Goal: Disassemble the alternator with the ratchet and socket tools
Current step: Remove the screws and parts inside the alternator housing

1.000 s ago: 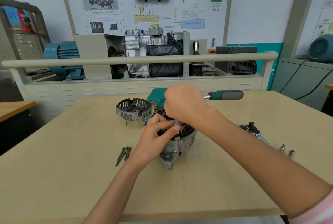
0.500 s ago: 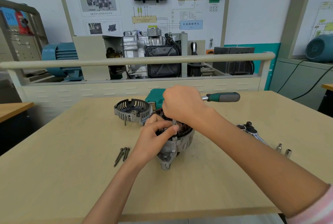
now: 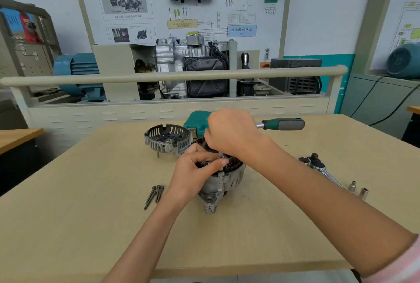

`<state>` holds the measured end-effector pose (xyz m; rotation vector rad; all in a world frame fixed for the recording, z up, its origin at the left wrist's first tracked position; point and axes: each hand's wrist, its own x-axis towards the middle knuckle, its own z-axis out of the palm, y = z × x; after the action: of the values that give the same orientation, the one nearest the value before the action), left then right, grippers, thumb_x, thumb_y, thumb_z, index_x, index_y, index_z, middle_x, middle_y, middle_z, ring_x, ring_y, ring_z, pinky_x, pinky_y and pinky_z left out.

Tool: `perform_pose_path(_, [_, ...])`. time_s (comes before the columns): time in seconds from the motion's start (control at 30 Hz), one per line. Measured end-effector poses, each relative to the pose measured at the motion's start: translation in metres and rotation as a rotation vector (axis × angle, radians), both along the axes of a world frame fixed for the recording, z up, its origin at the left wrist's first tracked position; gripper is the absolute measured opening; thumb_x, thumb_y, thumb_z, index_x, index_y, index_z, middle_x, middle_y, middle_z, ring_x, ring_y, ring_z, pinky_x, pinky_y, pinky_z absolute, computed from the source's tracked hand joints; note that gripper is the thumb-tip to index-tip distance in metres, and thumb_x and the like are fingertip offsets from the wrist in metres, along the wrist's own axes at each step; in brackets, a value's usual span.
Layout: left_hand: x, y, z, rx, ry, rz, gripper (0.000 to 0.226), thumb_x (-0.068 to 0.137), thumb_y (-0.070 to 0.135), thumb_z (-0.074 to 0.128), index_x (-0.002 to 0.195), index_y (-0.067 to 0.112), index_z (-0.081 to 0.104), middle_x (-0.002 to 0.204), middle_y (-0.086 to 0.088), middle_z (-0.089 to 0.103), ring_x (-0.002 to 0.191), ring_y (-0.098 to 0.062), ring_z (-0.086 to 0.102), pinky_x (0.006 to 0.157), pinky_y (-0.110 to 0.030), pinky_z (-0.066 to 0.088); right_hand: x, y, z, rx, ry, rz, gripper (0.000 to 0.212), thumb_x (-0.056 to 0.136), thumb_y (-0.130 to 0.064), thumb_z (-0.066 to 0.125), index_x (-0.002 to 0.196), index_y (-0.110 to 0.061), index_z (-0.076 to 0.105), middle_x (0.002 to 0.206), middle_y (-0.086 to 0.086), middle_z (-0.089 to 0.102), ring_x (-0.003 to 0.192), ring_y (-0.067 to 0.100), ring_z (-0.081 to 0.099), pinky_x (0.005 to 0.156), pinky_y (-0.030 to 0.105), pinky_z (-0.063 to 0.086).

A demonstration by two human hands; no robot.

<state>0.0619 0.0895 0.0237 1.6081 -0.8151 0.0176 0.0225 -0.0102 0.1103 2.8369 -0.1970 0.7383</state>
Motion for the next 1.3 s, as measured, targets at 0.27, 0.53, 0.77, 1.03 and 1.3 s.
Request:
perform_pose_path(0.27, [-0.002,0.004,0.001,0.040,-0.005,-0.035,0.005,0.080,0.022,0.071,0.076,0.025,0.074,0.086,-0.007,0.052,0.083,-0.004,0.053,0.079,-0.014,0.040,0.002,0.003,0.003,-0.024,0.037,-0.019,0.011,0.090,-0.020,0.047,0.088,-0.014,0.057,0.061,-0.002,0.031,0.057,0.018,0.040,0.043,0.024,0.020])
perform_pose_path(0.53, [-0.001,0.011,0.003,0.055,-0.016,-0.115,0.016,0.078,0.032,0.066,0.084,0.021,0.076,0.102,-0.016,0.058,0.099,-0.014,0.055,0.094,-0.026,0.042,0.006,0.004,0.004,-0.082,0.039,0.097,0.017,0.090,-0.022,0.045,0.073,-0.017,0.044,0.058,-0.004,0.032,0.050,0.015,0.034,0.043,0.025,0.017])
perform_pose_path(0.77, [-0.002,0.001,0.001,-0.038,0.004,0.018,0.012,0.072,0.015,0.077,0.069,0.026,0.072,0.087,-0.018,0.058,0.074,-0.001,0.053,0.069,-0.012,0.043,0.004,0.006,0.004,-0.011,0.058,-0.083,0.018,0.091,-0.022,0.048,0.103,-0.014,0.057,0.069,-0.002,0.036,0.069,0.020,0.044,0.048,0.026,0.025])
perform_pose_path(1.03, [0.002,0.014,0.003,0.105,-0.015,-0.116,0.013,0.084,0.027,0.065,0.094,0.024,0.074,0.100,-0.009,0.058,0.098,-0.010,0.055,0.089,-0.020,0.041,0.005,0.005,0.008,-0.066,0.084,0.069,0.018,0.089,-0.021,0.049,0.101,-0.012,0.060,0.093,0.006,0.062,0.068,0.020,0.046,0.046,0.026,0.027])
perform_pose_path(1.3, [0.002,0.009,0.008,0.020,0.073,-0.067,0.008,0.072,0.017,0.077,0.070,0.024,0.075,0.085,-0.005,0.058,0.078,-0.003,0.057,0.076,-0.018,0.045,0.002,0.005,0.008,-0.058,0.073,0.035,0.019,0.089,-0.021,0.049,0.102,-0.012,0.060,0.091,0.006,0.060,0.068,0.021,0.045,0.046,0.027,0.026])
